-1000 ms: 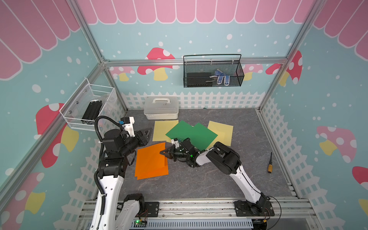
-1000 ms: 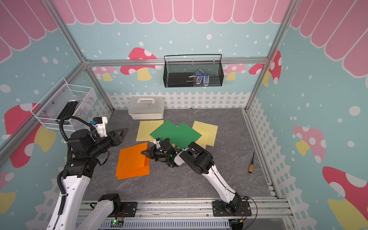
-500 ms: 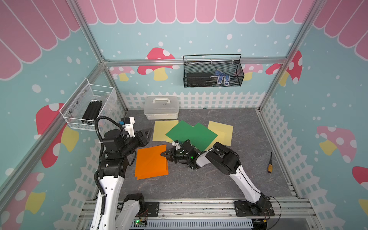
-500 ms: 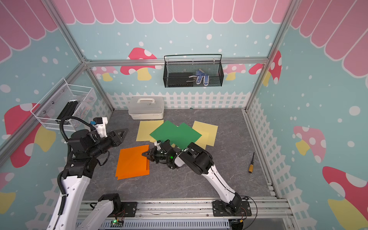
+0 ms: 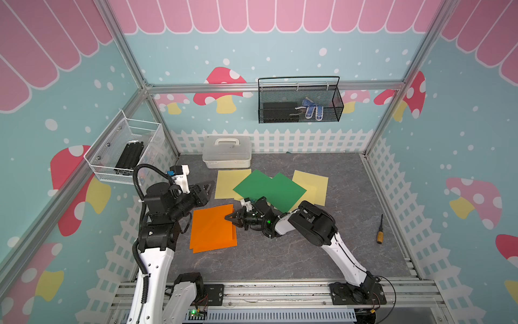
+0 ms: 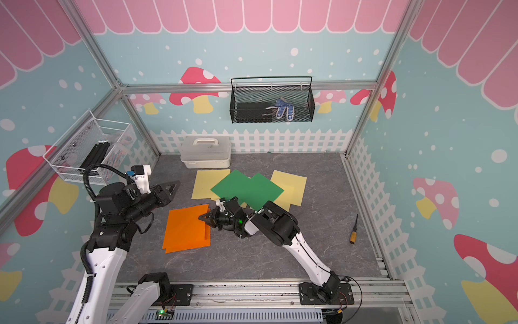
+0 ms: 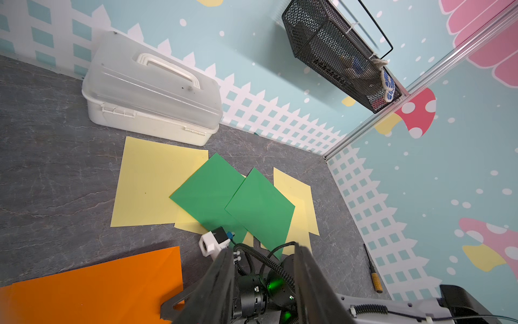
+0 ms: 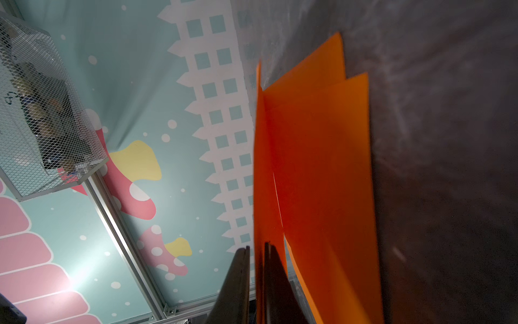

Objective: Sort the scattered colored papers by color
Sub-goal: Place the colored paper.

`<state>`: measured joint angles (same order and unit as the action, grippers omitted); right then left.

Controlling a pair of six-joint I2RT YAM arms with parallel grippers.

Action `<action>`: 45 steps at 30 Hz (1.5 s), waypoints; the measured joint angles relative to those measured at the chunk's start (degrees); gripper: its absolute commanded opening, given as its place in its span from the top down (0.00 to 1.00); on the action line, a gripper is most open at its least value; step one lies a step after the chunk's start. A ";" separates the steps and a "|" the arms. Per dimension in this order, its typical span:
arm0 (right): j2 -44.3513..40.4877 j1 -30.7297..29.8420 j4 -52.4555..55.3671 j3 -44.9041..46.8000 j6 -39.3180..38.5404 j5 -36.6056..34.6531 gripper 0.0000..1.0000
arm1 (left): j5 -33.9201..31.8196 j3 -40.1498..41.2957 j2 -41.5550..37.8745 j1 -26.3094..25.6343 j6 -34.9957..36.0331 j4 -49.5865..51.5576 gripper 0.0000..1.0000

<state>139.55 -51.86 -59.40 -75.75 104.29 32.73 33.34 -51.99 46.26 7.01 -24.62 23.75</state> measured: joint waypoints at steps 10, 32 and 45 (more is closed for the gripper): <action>-4.55 0.02 18.18 -0.50 -8.33 -0.15 0.81 | 0.55 0.02 0.02 0.02 0.00 0.00 0.62; -9.73 1.18 52.81 -9.86 -28.41 -2.82 0.80 | 1.01 0.74 0.02 0.07 0.02 0.00 0.61; -9.99 1.18 72.83 -16.46 -39.39 -4.98 0.78 | 1.07 0.96 0.02 0.11 0.00 -0.02 0.60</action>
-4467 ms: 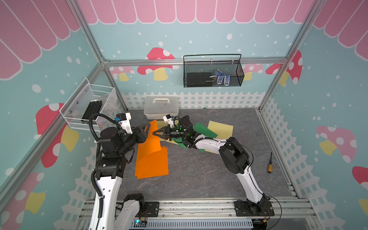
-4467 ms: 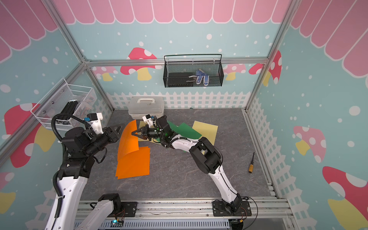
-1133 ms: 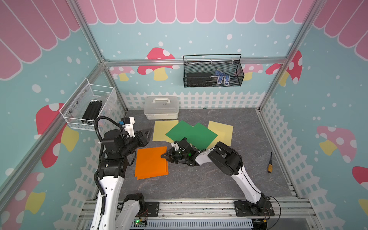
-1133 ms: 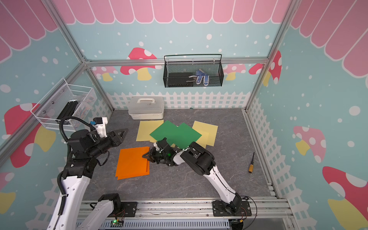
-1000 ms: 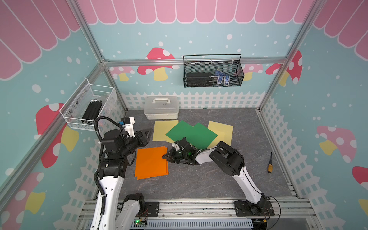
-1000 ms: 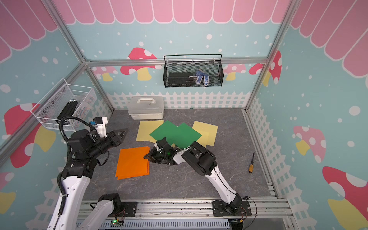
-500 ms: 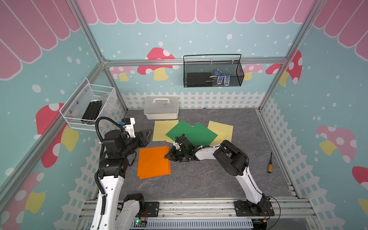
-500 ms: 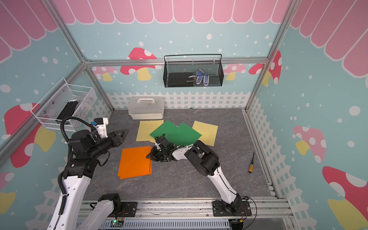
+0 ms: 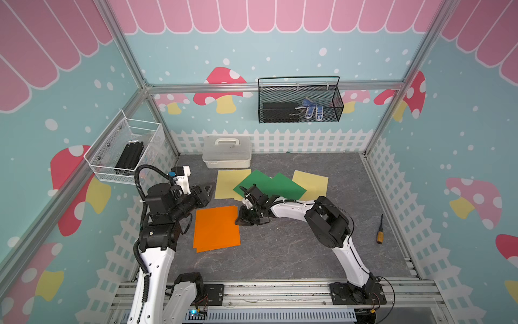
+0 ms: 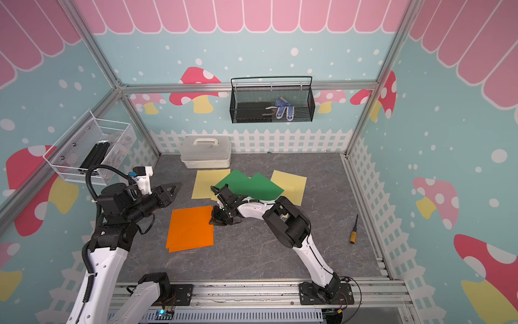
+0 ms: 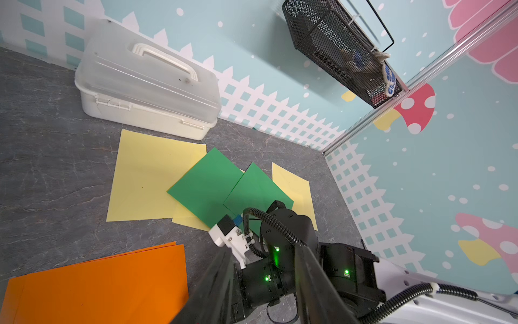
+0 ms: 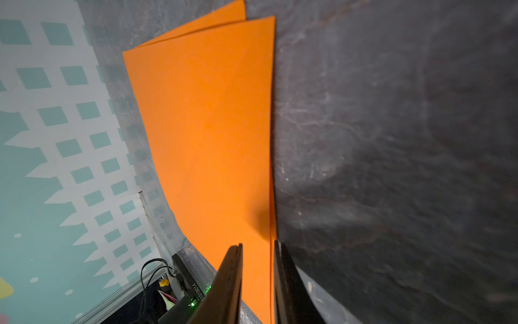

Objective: Sort the scattered colored papers by color
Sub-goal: Place the colored paper.

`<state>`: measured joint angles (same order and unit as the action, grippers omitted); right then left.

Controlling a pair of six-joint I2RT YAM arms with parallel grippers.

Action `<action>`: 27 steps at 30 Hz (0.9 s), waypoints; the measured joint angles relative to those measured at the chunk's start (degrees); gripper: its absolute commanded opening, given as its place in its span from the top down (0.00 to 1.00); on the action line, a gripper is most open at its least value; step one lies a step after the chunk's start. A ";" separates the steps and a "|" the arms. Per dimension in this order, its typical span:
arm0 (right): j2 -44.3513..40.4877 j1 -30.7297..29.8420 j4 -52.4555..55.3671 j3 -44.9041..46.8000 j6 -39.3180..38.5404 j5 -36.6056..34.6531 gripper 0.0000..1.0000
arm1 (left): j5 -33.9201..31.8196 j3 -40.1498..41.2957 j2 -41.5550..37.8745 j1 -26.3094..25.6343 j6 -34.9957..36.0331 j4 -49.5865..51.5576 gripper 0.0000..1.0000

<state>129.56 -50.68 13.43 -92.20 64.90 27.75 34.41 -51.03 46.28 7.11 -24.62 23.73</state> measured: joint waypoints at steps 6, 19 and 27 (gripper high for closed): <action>0.00 0.00 3.61 -1.44 -2.08 -2.14 0.78 | 0.13 0.00 0.00 0.02 0.02 0.00 0.60; 0.02 0.00 7.34 -2.75 -5.60 -2.86 0.81 | 0.13 0.00 0.00 0.07 0.02 0.00 0.57; 1.44 -0.04 8.04 -4.76 -5.68 -0.90 0.81 | 0.13 0.02 0.00 0.28 0.02 0.00 0.47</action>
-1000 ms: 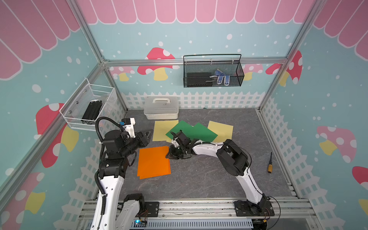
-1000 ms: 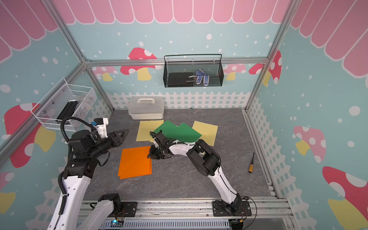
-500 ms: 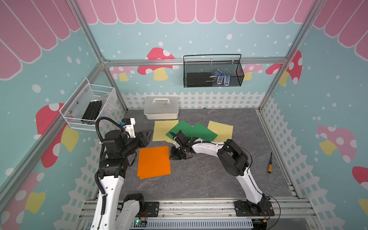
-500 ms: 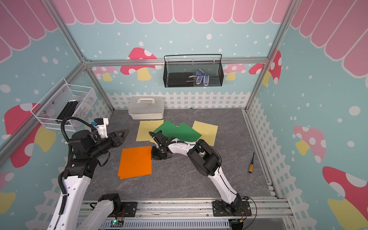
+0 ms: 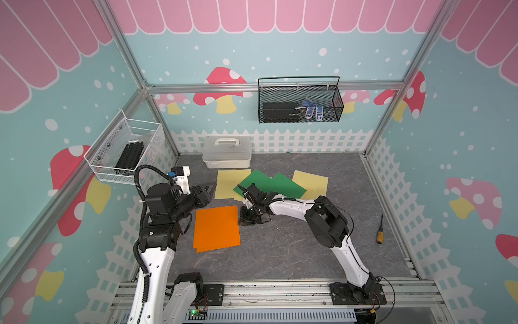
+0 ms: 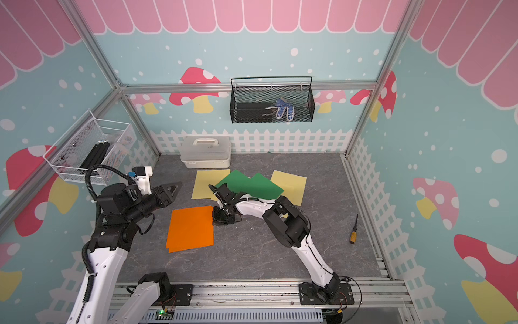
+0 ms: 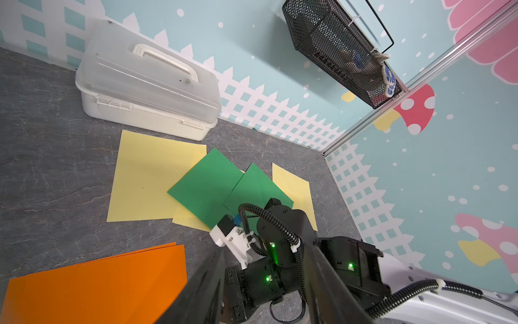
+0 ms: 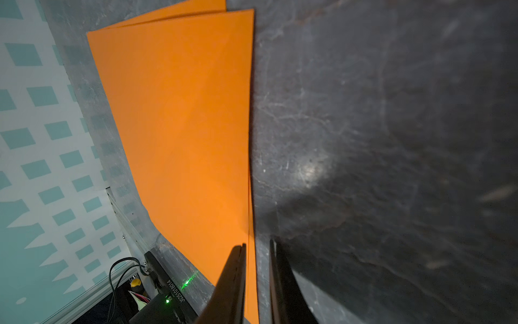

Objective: Sort the scattered colored papers by color
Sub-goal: Place the colored paper.

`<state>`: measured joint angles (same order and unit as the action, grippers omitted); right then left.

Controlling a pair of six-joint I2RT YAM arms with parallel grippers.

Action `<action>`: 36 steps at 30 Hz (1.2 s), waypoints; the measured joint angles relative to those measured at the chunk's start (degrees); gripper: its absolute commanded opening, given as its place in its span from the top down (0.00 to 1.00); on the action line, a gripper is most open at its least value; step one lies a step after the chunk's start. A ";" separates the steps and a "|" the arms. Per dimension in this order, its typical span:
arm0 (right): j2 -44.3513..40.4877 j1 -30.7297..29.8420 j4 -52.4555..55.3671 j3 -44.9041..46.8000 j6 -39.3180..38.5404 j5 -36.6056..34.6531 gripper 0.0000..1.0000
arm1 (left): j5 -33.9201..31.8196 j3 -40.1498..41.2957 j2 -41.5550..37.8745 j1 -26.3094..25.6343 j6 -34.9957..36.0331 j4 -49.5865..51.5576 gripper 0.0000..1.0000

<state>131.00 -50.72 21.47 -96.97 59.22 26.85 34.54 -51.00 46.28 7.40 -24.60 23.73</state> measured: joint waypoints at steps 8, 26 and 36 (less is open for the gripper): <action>1.92 -0.85 -0.96 -2.16 0.68 2.12 0.81 | 0.02 0.00 0.26 0.02 0.00 0.00 0.42; 0.83 -1.42 -1.16 -1.79 0.33 -1.36 0.75 | 0.24 0.37 1.01 0.02 0.20 0.02 0.37; -16.79 -0.68 1.36 7.28 -4.70 -11.04 0.69 | 1.05 1.05 0.22 -0.87 -0.87 0.00 0.33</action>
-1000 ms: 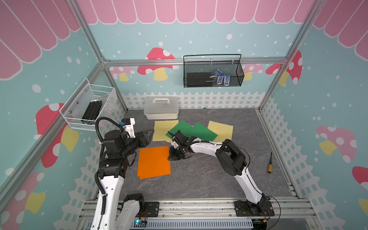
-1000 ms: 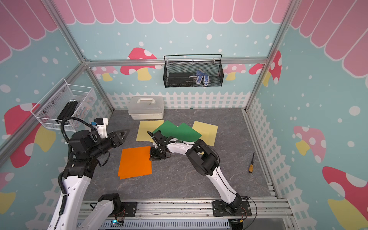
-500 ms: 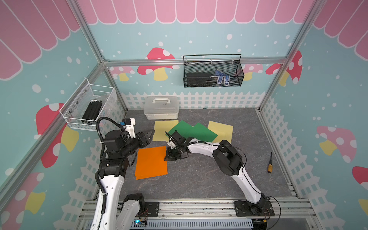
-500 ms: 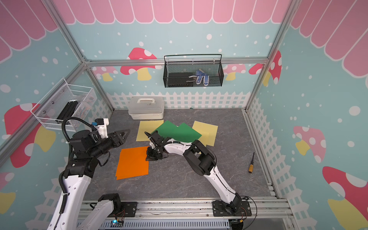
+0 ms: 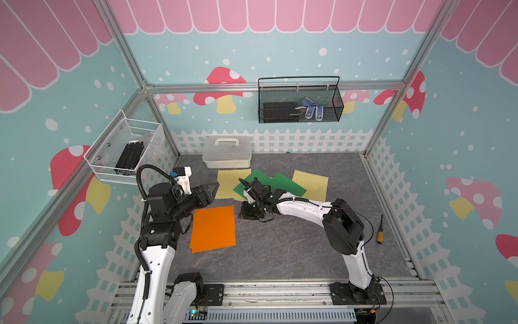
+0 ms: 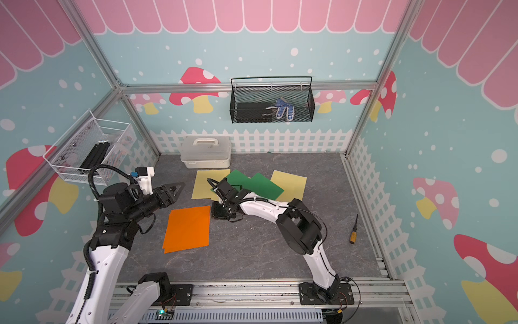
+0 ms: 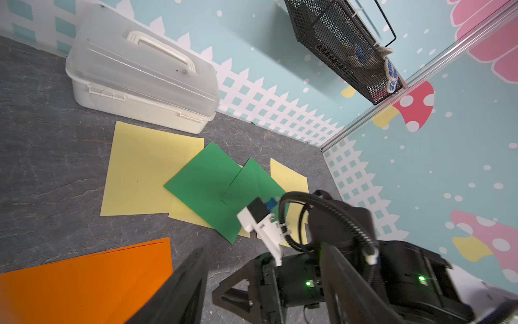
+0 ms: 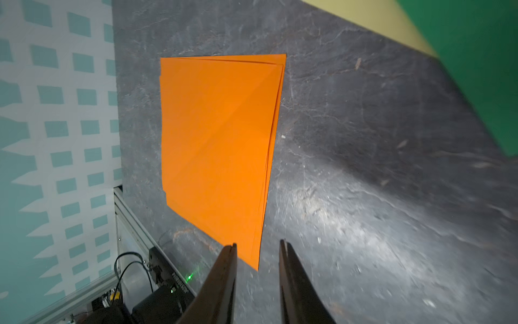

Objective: Sort the scattered colored papers by color
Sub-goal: Place the colored paper.

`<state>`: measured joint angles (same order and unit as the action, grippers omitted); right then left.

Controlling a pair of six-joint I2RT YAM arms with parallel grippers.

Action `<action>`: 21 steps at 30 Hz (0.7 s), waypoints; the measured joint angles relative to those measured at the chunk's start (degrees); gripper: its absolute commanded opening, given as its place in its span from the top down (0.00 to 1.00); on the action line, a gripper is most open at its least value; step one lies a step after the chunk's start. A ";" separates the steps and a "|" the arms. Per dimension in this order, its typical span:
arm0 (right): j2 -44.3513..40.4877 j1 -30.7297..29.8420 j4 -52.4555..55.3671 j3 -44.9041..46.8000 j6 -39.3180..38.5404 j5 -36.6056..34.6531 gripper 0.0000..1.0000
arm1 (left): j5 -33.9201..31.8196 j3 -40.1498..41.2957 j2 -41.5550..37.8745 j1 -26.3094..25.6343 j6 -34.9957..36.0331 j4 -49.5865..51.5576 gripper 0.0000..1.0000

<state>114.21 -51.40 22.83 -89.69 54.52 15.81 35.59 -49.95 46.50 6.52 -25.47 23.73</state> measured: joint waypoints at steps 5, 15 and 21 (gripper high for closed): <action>-12.07 3.06 0.66 8.00 -2.45 -4.81 0.65 | -1.64 1.09 -2.05 -4.46 -1.31 0.39 0.32; -19.58 10.62 4.92 17.09 -7.65 -10.73 0.57 | -9.90 0.17 0.31 -18.14 -2.45 0.76 0.31; -20.44 16.79 7.48 17.62 -12.00 -12.13 0.41 | -14.01 -7.96 16.24 -23.74 0.33 0.81 0.31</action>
<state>93.78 -34.61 30.30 -72.07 42.52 3.68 21.58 -57.91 62.74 -17.21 -25.15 24.53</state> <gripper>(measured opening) 0.530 0.688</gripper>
